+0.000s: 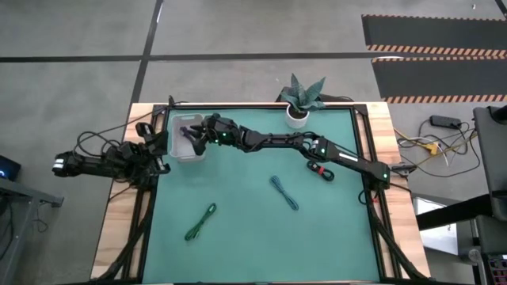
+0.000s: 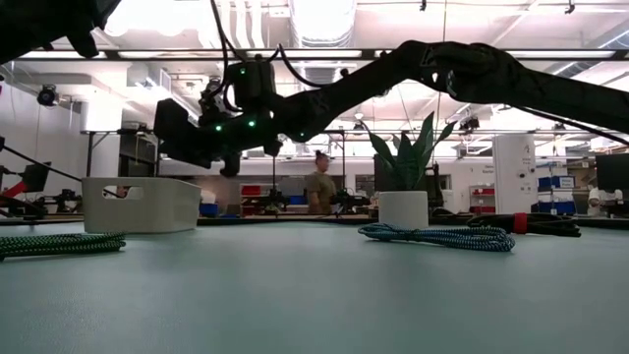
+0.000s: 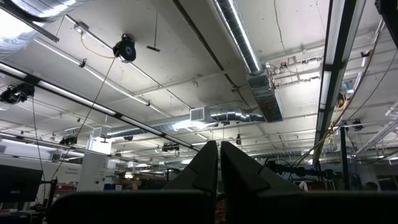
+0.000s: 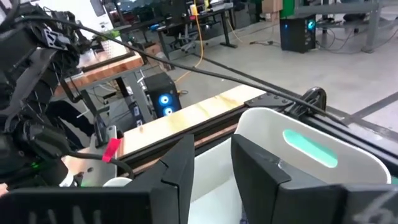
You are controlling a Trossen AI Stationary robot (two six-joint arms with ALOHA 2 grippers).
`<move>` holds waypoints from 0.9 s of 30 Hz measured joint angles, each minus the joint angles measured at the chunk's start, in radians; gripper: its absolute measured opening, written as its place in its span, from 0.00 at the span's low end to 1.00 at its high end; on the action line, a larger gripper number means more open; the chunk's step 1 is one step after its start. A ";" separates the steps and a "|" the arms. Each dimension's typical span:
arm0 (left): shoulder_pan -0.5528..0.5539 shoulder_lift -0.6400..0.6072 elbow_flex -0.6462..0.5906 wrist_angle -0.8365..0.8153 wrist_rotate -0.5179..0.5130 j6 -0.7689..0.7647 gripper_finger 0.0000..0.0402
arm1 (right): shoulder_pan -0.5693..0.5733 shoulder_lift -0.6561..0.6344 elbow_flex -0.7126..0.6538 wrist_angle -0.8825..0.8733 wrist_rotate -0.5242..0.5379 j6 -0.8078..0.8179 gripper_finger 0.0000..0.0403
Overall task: Pick and place USB-C Cables
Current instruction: Put the green usb cable into the gray bin
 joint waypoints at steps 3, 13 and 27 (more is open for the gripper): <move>0.000 0.000 0.000 0.000 0.000 0.000 0.01 | -0.002 -0.003 0.000 -0.007 -0.001 -0.058 0.24; 0.000 0.000 0.000 -0.038 -0.002 -0.001 0.01 | -0.004 -0.193 0.000 -0.468 -0.055 -0.380 0.15; 0.000 0.087 0.090 -0.333 -0.081 -0.005 0.01 | 0.046 -0.425 -0.109 -0.919 -0.054 -0.555 0.02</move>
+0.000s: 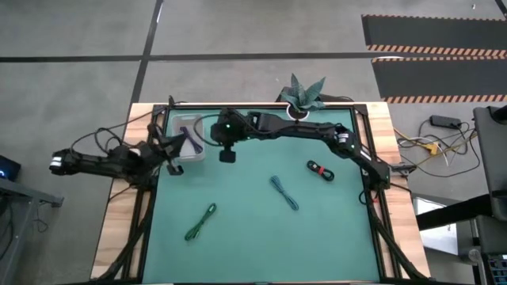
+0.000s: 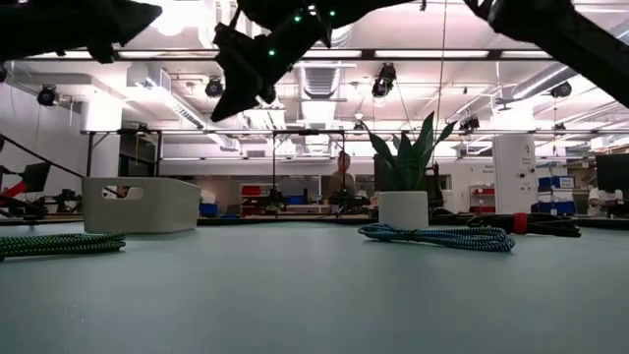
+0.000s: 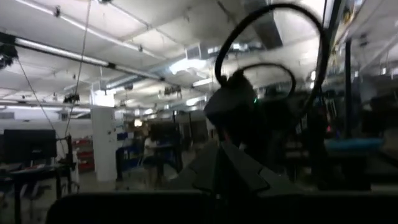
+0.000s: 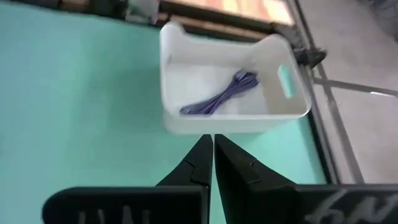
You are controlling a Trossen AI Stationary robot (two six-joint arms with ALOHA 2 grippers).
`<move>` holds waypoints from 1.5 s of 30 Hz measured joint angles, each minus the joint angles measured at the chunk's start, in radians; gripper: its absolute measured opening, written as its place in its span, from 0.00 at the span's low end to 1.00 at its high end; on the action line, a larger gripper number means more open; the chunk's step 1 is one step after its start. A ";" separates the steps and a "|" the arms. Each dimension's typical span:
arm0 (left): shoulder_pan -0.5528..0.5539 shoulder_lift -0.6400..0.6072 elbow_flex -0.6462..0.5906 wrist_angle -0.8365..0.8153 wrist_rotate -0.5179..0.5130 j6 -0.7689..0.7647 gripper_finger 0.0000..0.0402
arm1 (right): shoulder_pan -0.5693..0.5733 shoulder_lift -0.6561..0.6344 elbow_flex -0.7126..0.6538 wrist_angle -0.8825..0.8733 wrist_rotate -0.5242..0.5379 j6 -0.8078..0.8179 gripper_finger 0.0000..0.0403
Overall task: Pick and place USB-C Cables
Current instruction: Put the green usb cable into the gray bin
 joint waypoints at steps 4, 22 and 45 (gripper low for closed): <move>0.000 0.057 0.078 -0.167 -0.066 -0.051 0.01 | 0.005 -0.088 -0.146 0.047 0.000 0.019 0.02; 0.027 0.429 0.463 -0.840 -0.126 -0.260 0.00 | 0.002 -0.647 -1.019 0.748 0.001 0.039 0.02; -0.056 0.762 0.716 -1.362 0.335 -1.021 0.00 | -0.003 -1.010 -1.367 1.201 0.000 -0.158 0.02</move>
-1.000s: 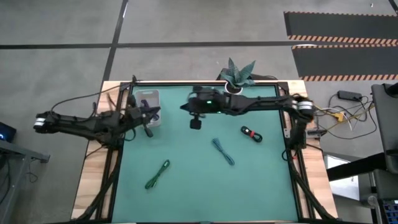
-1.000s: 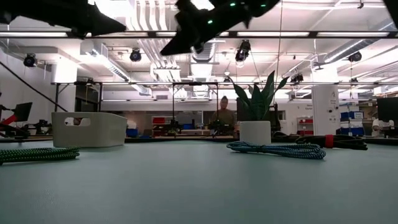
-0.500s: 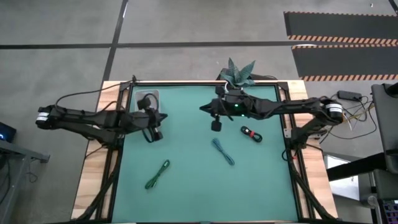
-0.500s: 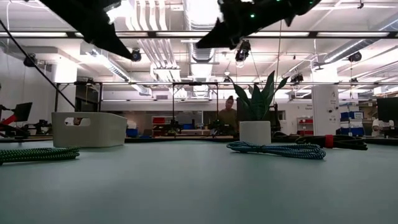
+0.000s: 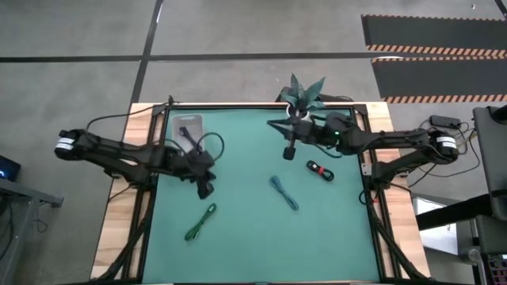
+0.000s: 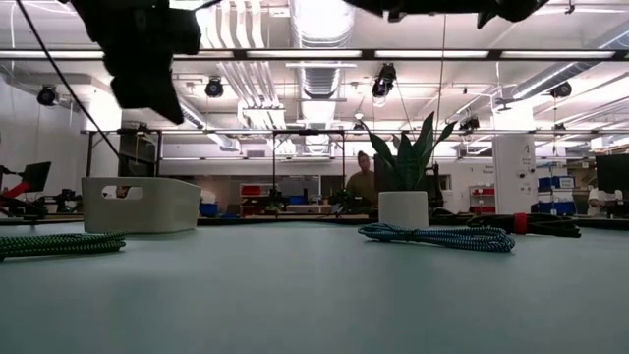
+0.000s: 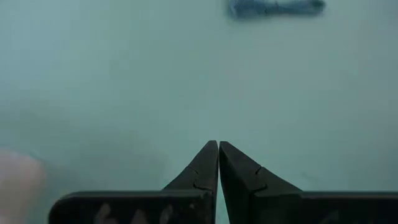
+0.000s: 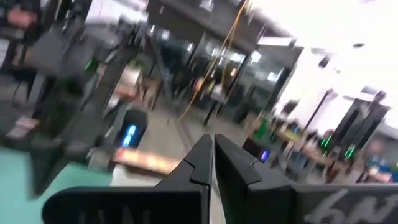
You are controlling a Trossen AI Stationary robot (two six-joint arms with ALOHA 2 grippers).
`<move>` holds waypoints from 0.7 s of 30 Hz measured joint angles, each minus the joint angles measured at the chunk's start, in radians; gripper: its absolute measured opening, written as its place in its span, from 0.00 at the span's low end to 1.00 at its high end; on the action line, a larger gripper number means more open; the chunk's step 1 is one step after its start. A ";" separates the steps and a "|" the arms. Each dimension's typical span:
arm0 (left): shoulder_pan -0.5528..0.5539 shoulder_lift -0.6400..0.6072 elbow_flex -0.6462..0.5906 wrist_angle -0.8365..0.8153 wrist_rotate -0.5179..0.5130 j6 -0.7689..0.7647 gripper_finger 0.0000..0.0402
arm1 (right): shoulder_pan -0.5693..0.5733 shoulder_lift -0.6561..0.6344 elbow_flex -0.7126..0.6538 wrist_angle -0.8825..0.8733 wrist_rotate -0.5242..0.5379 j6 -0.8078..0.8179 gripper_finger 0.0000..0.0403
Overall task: Pick and place USB-C Cables
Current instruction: Put the green usb cable into the gray bin
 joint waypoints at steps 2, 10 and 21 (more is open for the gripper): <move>-0.032 0.028 0.000 0.001 0.034 -0.097 0.00 | 0.000 -0.006 -0.034 0.086 -0.007 0.000 0.02; -0.184 0.116 -0.001 0.049 0.075 -0.455 0.00 | 0.000 -0.008 -0.181 0.306 -0.121 0.020 0.02; -0.308 0.205 -0.001 0.193 0.067 -0.786 0.00 | 0.000 -0.106 -0.319 0.494 -0.139 0.042 0.02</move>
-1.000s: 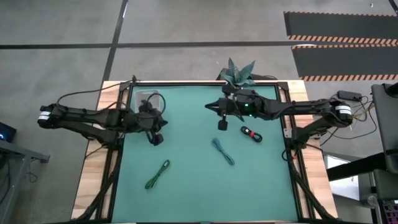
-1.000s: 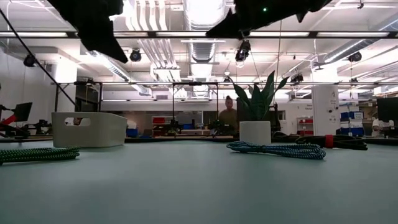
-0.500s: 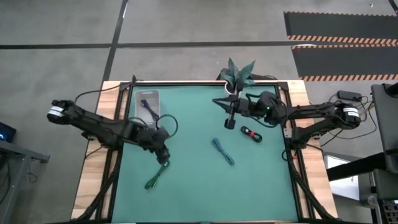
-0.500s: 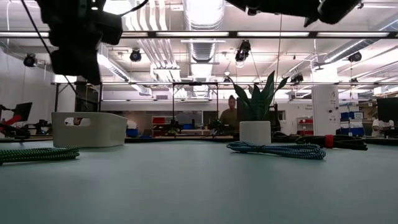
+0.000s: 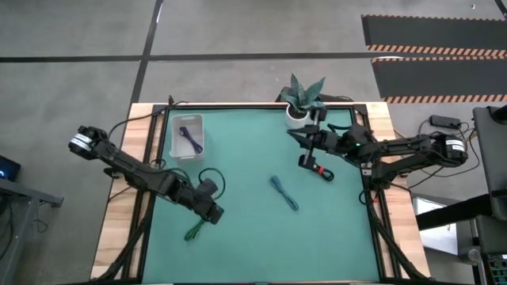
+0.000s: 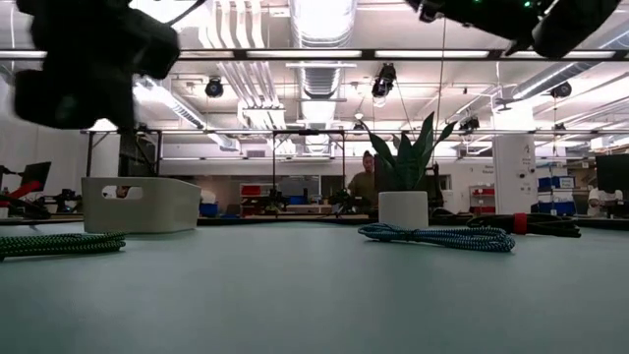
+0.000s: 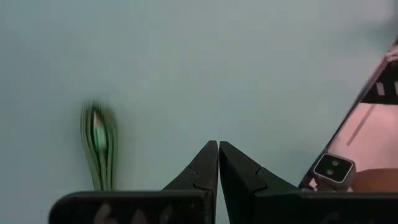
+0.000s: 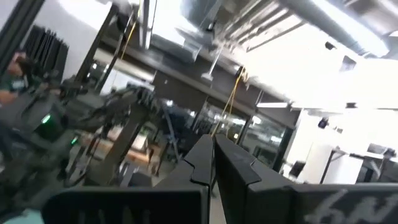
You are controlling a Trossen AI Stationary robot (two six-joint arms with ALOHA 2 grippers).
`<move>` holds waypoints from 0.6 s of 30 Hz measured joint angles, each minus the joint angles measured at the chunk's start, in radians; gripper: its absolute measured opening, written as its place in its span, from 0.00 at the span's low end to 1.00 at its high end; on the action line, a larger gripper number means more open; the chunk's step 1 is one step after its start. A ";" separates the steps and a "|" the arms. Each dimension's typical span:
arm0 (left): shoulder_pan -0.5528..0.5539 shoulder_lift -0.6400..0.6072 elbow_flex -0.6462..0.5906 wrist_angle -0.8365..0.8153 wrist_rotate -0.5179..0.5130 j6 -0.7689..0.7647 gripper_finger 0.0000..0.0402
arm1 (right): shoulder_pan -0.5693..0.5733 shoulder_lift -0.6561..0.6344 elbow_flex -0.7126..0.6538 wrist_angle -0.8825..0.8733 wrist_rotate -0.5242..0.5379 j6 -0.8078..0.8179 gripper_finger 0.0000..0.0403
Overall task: Pick and place USB-C Cables
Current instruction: Put the green usb cable into the gray bin
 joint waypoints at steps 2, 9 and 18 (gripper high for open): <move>-0.035 0.015 0.000 -0.010 0.001 -0.109 0.00 | 0.000 -0.033 -0.021 0.003 0.000 0.000 0.02; -0.168 0.074 0.068 -0.097 0.002 -0.432 0.00 | 0.000 -0.119 -0.067 0.003 0.000 0.023 0.02; -0.246 0.254 0.313 -0.496 -0.010 -0.558 0.00 | 0.000 -0.121 -0.064 -0.001 0.000 0.036 0.02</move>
